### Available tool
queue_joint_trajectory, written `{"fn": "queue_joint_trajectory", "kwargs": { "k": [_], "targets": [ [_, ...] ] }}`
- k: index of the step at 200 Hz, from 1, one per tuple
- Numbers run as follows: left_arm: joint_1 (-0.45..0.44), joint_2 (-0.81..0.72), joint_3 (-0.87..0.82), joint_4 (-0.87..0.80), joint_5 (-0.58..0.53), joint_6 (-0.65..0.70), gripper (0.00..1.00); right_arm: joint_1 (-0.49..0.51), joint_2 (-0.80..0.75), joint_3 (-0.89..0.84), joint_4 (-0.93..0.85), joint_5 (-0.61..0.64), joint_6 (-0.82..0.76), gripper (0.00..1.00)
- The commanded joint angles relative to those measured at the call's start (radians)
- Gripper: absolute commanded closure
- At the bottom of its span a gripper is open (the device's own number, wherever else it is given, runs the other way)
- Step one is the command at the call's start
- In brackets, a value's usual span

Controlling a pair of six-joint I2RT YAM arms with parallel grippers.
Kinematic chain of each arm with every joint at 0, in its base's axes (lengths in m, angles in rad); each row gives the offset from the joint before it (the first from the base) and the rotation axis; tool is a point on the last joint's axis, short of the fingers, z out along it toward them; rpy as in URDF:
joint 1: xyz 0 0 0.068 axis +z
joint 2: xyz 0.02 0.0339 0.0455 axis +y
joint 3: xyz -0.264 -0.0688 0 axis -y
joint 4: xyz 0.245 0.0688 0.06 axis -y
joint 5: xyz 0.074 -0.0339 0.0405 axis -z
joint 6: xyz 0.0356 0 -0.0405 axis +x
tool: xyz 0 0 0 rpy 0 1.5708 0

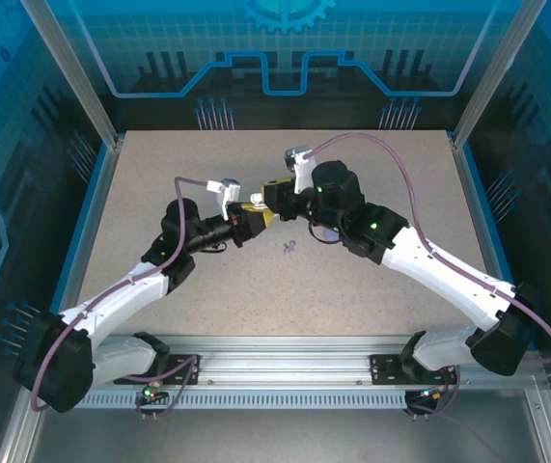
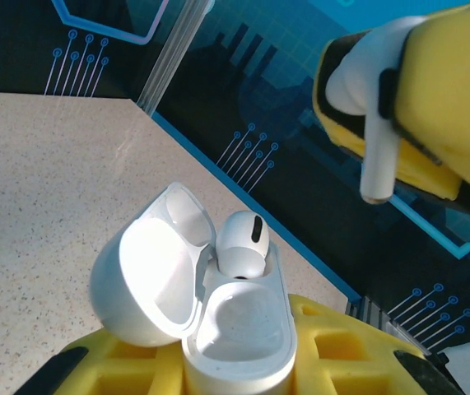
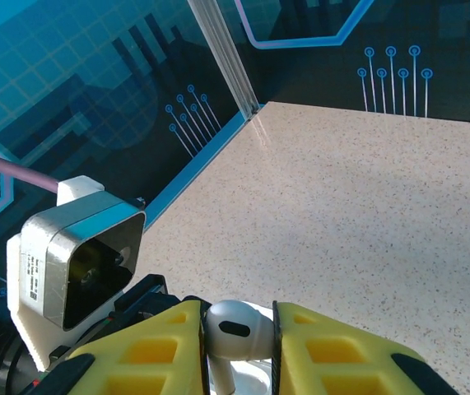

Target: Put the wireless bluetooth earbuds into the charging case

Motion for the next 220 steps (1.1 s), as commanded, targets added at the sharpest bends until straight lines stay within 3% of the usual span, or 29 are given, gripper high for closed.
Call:
{"fn": "queue_joint_trajectory", "kwargs": {
  "k": [1,220],
  "targets": [
    [-0.009,-0.028,0.043,0.061,-0.015,0.036,0.88,0.022,-0.015,0.000,0.043,0.018,0.007,0.76],
    [-0.033,-0.040,0.075,0.067,-0.009,0.057,0.89,0.075,0.045,0.050,0.025,0.053,-0.032,0.76]
  ]
}}
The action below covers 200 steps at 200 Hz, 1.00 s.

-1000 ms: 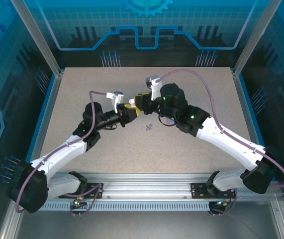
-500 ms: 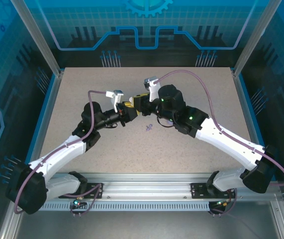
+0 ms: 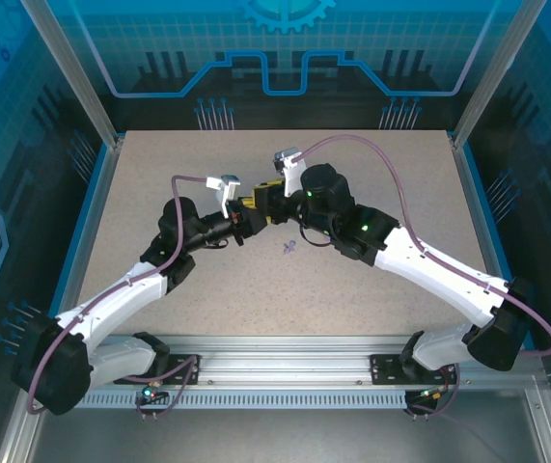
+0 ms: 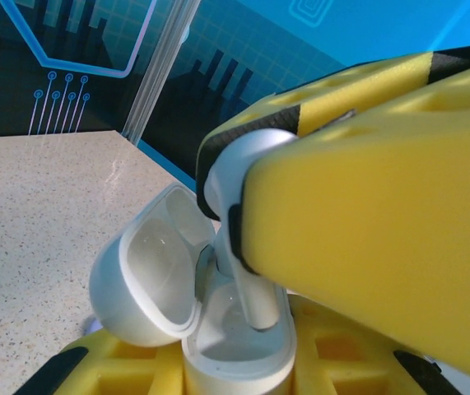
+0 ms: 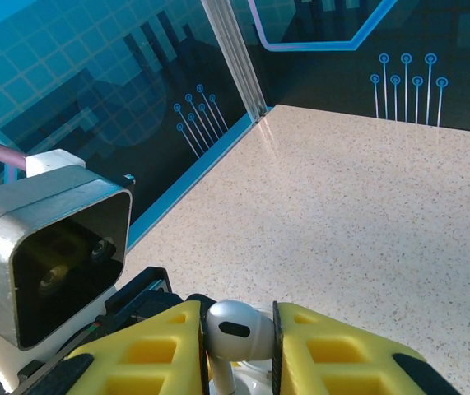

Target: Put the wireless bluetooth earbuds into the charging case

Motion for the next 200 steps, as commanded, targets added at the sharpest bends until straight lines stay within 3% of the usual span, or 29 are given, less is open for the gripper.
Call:
{"fn": "queue_joint_trajectory", "kwargs": {
  "k": [1,146,200],
  "targets": [
    [-0.012,-0.024,0.045,0.045,-0.005,0.029,0.89,0.022,0.010,0.023,0.009,0.007,-0.011,0.76],
    [-0.012,-0.066,0.038,0.055,-0.041,0.034,0.89,0.027,-0.017,0.015,0.002,0.007,-0.036,0.75],
    [-0.012,-0.069,0.039,0.050,-0.040,0.038,0.89,0.029,-0.020,0.014,0.002,0.006,-0.038,0.70]
  ]
}}
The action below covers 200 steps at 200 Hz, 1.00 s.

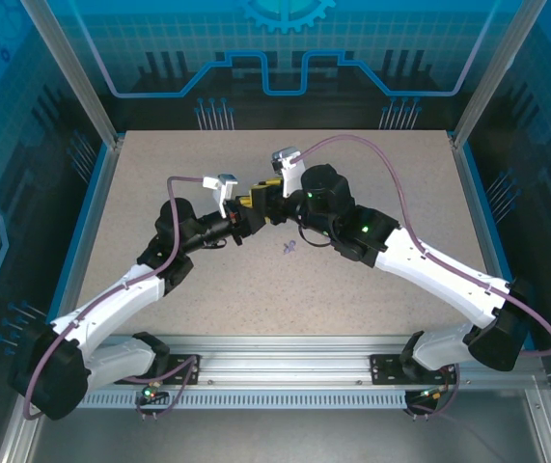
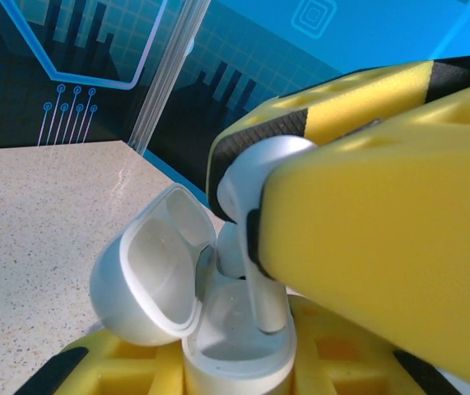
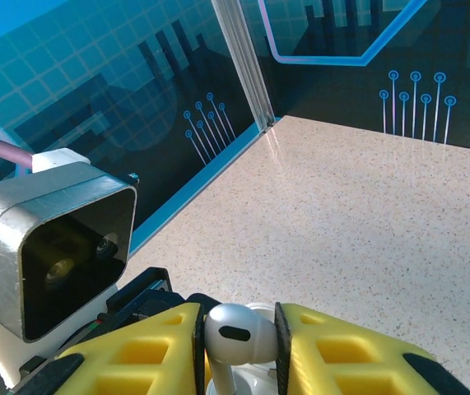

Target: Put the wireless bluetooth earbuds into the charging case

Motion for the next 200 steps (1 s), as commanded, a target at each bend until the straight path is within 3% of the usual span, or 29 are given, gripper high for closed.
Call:
{"fn": "queue_joint_trajectory", "kwargs": {
  "k": [1,200],
  "targets": [
    [-0.009,-0.038,0.037,0.069,-0.010,0.035,0.89,0.016,-0.014,0.014,-0.017,0.003,-0.005,0.69],
    [-0.009,-0.044,0.048,-0.024,0.000,0.094,0.89,0.019,-0.048,0.009,-0.022,0.041,-0.014,0.61]
  ]
}}
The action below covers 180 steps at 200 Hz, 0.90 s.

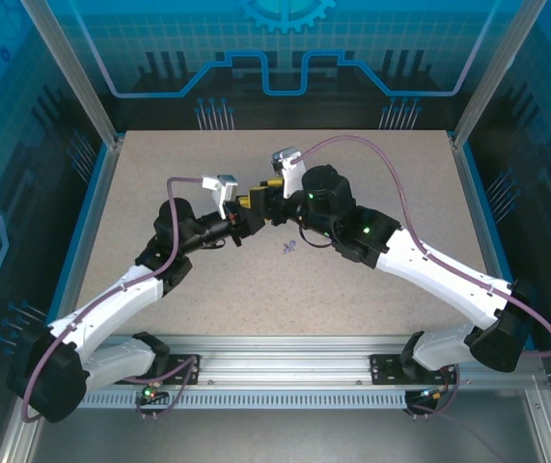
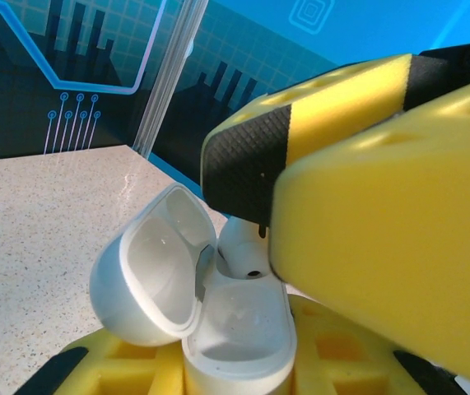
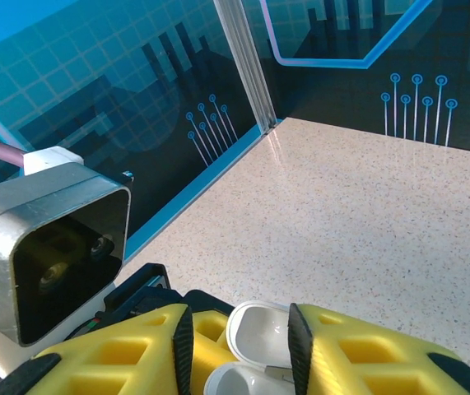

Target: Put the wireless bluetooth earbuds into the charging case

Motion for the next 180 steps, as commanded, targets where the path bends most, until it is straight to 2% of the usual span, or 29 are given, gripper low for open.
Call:
{"fn": "queue_joint_trajectory", "kwargs": {
  "k": [1,67,108,150,180],
  "targets": [
    [-0.007,-0.028,0.042,0.005,0.003,0.041,0.89,0.013,-0.039,0.008,-0.018,0.036,-0.014,0.61],
    [-0.007,-0.052,0.018,-0.073,-0.019,0.055,0.89,-0.023,-0.099,-0.002,-0.088,0.107,-0.014,0.55],
    [0.008,-0.116,0.005,-0.163,-0.049,0.062,0.88,-0.118,-0.125,-0.012,-0.167,0.119,0.028,0.51],
    [0.103,-0.211,0.007,-0.261,-0.023,0.024,0.89,-0.276,-0.054,-0.027,-0.231,-0.020,0.066,0.48],
    [0.201,-0.254,0.036,-0.342,0.008,-0.009,0.88,-0.316,0.081,0.008,-0.226,-0.119,0.029,0.47]
  ]
}}
